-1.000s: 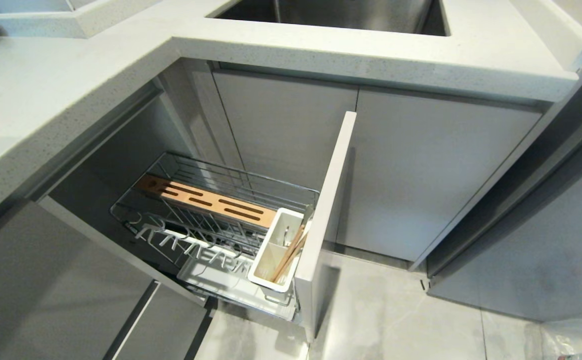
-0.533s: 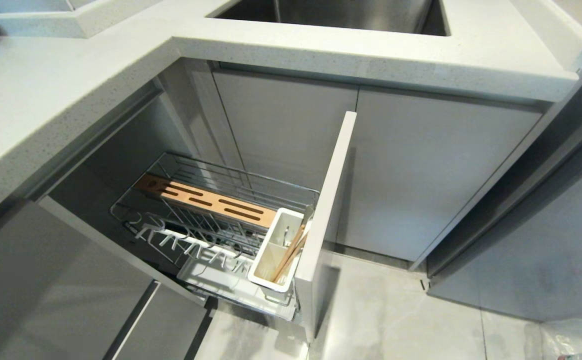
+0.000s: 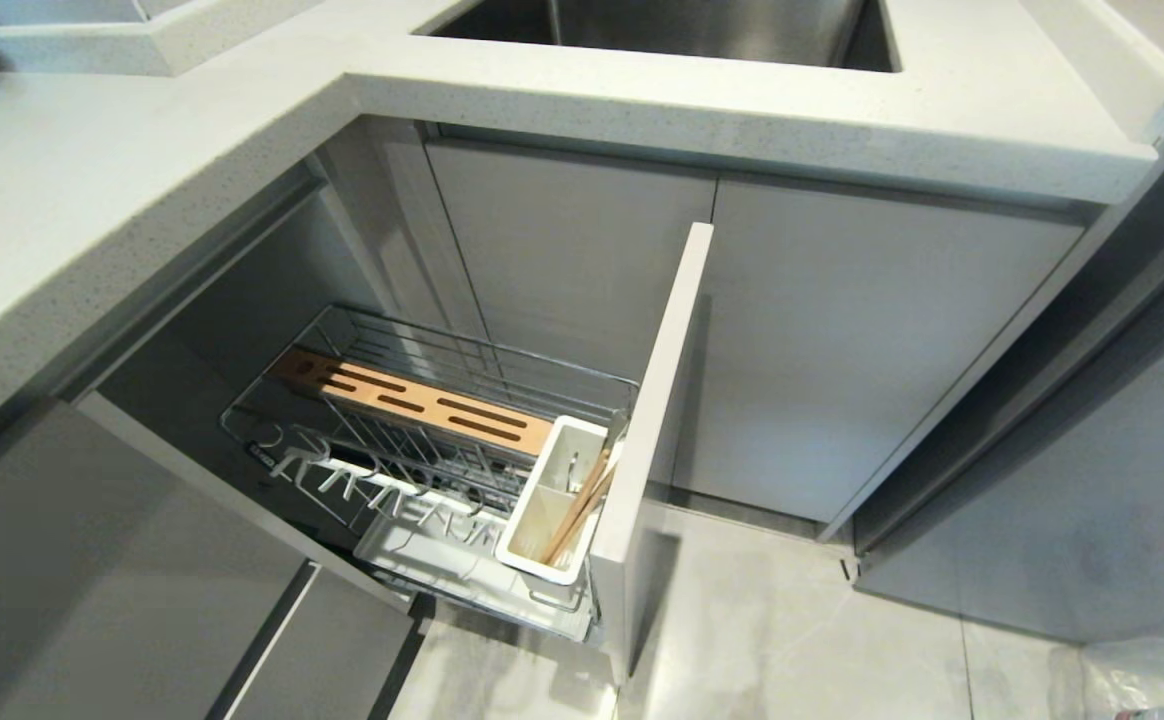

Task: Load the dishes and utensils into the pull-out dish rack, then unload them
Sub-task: Pick up the bowl and place it in the cupboard

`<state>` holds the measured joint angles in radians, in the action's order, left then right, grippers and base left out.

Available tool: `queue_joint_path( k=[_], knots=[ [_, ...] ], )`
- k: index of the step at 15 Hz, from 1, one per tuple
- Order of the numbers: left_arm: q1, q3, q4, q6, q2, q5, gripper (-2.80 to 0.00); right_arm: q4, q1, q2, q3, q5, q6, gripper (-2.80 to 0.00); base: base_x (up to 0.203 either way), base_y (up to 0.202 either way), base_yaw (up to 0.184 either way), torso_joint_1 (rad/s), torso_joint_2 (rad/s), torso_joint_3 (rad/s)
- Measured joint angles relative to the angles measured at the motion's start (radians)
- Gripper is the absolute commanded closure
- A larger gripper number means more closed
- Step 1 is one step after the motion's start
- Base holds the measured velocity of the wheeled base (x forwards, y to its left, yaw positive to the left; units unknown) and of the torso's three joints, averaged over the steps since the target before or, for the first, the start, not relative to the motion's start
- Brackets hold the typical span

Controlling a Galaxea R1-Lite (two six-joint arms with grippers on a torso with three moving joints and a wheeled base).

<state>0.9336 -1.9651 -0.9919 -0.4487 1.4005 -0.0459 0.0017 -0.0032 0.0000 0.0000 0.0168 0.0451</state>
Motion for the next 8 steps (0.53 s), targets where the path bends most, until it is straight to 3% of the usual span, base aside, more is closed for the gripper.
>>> queue_joint_path(
  k=[1, 2, 3, 8],
  knots=[
    [0.006, 0.000, 0.001, 0.002, 0.008, 0.002, 0.00, 0.000, 0.000, 0.000, 0.000, 0.000, 0.000, 0.00, 0.000, 0.000, 0.000, 0.000, 0.00, 0.000],
    [0.010, 0.000, 0.002, 0.002, 0.013, 0.002, -0.90, 0.000, 0.000, 0.000, 0.000, 0.000, 0.000, 0.00, 0.000, 0.000, 0.000, 0.000, 0.00, 0.000],
    [0.013, 0.001, 0.006, 0.003, 0.018, 0.002, -2.80, 0.000, 0.000, 0.000, 0.000, 0.000, 0.000, 0.00, 0.000, 0.000, 0.000, 0.000, 0.00, 0.000],
    [0.060, 0.001, 0.034, 0.002, 0.038, 0.002, -2.80, 0.000, 0.000, 0.000, 0.000, 0.000, 0.000, 0.00, 0.000, 0.000, 0.000, 0.000, 0.00, 0.000]
  ],
)
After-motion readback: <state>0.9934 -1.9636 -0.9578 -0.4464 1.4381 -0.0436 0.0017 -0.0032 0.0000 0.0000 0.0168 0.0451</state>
